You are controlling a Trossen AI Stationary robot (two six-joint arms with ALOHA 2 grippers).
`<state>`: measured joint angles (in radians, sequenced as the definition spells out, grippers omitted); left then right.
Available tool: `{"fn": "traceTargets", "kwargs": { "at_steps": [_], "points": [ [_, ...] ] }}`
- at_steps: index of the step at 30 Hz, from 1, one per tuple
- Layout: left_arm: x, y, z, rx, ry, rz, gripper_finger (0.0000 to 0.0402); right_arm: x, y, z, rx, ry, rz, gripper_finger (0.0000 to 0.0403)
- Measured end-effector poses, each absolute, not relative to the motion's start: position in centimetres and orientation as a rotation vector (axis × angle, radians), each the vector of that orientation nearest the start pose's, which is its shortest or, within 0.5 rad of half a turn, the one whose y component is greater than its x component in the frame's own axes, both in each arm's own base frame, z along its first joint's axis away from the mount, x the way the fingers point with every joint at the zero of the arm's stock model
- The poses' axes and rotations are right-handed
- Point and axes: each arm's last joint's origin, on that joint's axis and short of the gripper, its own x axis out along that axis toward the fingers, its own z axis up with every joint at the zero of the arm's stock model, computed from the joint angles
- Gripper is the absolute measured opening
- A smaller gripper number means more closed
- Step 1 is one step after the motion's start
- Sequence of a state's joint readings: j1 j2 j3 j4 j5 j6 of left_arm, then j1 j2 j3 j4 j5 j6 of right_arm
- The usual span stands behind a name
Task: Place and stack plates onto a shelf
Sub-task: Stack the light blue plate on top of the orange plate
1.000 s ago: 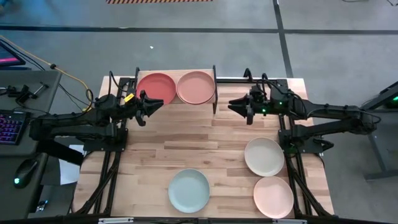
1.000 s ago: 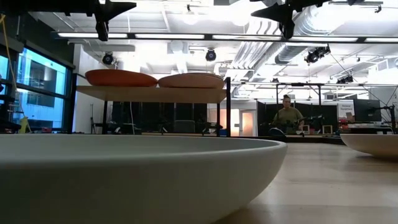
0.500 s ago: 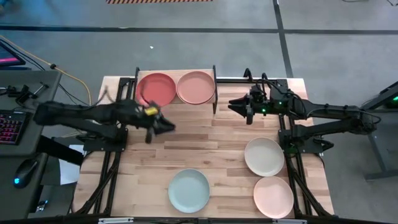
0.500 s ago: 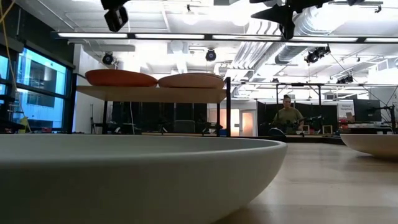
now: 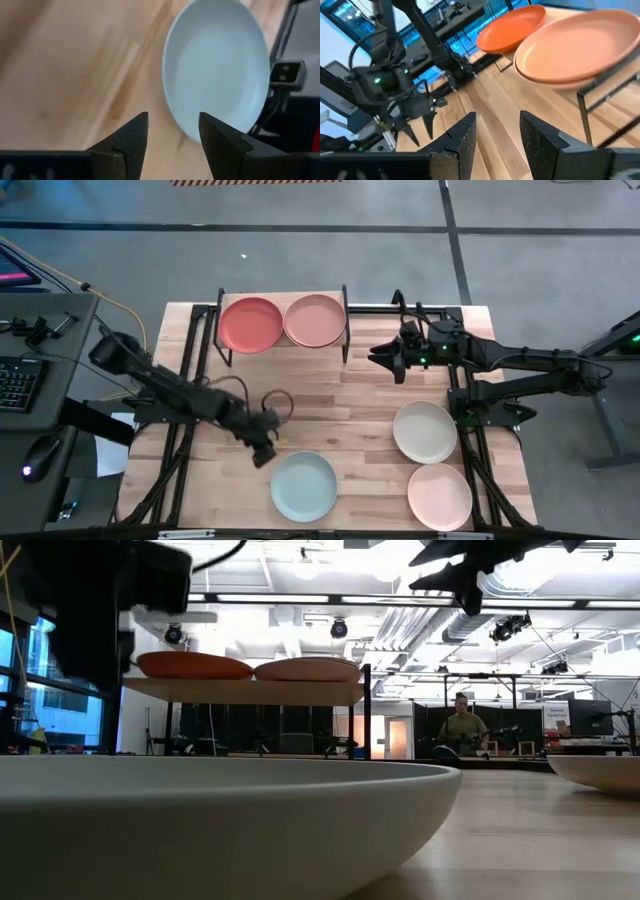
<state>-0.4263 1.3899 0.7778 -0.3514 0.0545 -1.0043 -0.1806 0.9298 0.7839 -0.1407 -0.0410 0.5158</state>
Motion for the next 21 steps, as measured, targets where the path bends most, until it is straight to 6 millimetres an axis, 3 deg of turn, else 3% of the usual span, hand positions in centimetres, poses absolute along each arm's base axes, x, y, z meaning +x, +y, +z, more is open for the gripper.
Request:
{"fn": "traceTargets", "kwargs": {
  "at_steps": [4, 9, 21],
  "points": [
    [25.2, -12.7, 17.3, -0.803, 1.059, 0.089, 0.0166, 20.2, -3.6, 30.9, 0.543, 0.271, -0.216, 0.0134],
    [25.9, -13.0, 15.2, -0.826, 1.078, 0.173, 0.0166, 20.2, -3.6, 30.7, 0.539, 0.289, -0.22, 0.0134],
    [26.9, -13.6, 13.2, -0.854, 1.104, 0.148, 0.0148, 20.1, -3.6, 30.5, 0.522, 0.317, -0.226, 0.0134]
  ]
}}
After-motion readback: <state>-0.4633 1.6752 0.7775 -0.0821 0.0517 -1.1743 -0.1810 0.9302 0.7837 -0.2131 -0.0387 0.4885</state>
